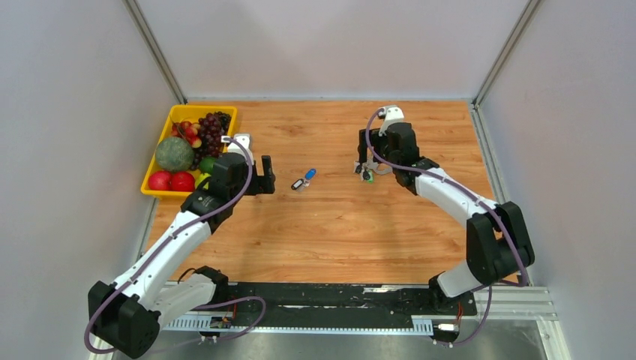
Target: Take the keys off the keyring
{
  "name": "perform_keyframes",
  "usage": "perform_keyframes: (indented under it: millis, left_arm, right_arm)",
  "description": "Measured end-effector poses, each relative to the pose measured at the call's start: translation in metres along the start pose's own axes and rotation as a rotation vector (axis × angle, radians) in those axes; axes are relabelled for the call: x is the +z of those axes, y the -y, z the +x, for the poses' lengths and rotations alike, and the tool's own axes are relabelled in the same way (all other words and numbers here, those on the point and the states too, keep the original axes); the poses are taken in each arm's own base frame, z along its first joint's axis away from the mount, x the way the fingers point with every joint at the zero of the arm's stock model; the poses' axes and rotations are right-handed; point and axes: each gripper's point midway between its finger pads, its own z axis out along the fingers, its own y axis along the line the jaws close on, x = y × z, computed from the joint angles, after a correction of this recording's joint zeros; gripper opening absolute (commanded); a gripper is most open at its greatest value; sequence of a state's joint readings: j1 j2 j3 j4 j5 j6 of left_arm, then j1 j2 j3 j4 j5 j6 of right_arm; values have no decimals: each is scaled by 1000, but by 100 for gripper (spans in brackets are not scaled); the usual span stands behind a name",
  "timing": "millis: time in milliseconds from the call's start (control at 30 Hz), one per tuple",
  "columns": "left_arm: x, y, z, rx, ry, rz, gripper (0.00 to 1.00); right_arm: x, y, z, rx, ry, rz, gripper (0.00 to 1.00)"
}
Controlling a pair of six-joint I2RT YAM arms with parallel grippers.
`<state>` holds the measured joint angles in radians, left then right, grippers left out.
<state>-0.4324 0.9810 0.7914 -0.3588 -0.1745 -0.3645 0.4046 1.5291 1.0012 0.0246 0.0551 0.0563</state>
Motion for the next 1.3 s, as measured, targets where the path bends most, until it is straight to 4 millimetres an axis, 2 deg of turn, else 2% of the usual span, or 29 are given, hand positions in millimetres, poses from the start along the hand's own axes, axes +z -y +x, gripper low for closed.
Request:
perform_keyframes:
  millis: [100, 233, 333, 467, 600, 733, 833, 933, 1067, 1133, 1300]
  left_arm:
    - [-1, -4, -1, -15, 9, -25, 100]
    - [-9, -8, -2, -32, 42, -33, 100]
    - [-17, -10, 1, -44, 70, -22, 100]
    - [-26, -8, 10, -70, 101, 24, 100]
    - [-32, -4, 18, -87, 124, 77, 100]
    - [-35, -2, 26, -96, 152, 111, 100]
    - [-30, -2, 43, -91, 146, 134, 100]
    - [-19, -5, 72, -81, 124, 152, 100]
    - [-7, -16, 119, -71, 44, 137, 100]
    - [-8, -17, 123, -71, 47, 141, 100]
    - [-15, -10, 95, -86, 164, 181, 100]
  right_arm:
    - [-15, 9, -15, 90, 52, 69, 100]
    - [-61, 16, -42, 174, 174, 103, 100]
    - [-101, 18, -52, 204, 264, 91, 100]
    - [-148, 19, -51, 252, 363, 67, 100]
    - [-175, 20, -32, 264, 407, 41, 100]
    - [-186, 22, 2, 267, 397, 38, 100]
    - [-191, 24, 19, 273, 397, 38, 100]
    - [-195, 25, 29, 283, 401, 38, 100]
    - [-195, 27, 31, 293, 402, 48, 100]
    - [-194, 28, 32, 296, 396, 52, 100]
    - [-187, 29, 38, 296, 362, 64, 100]
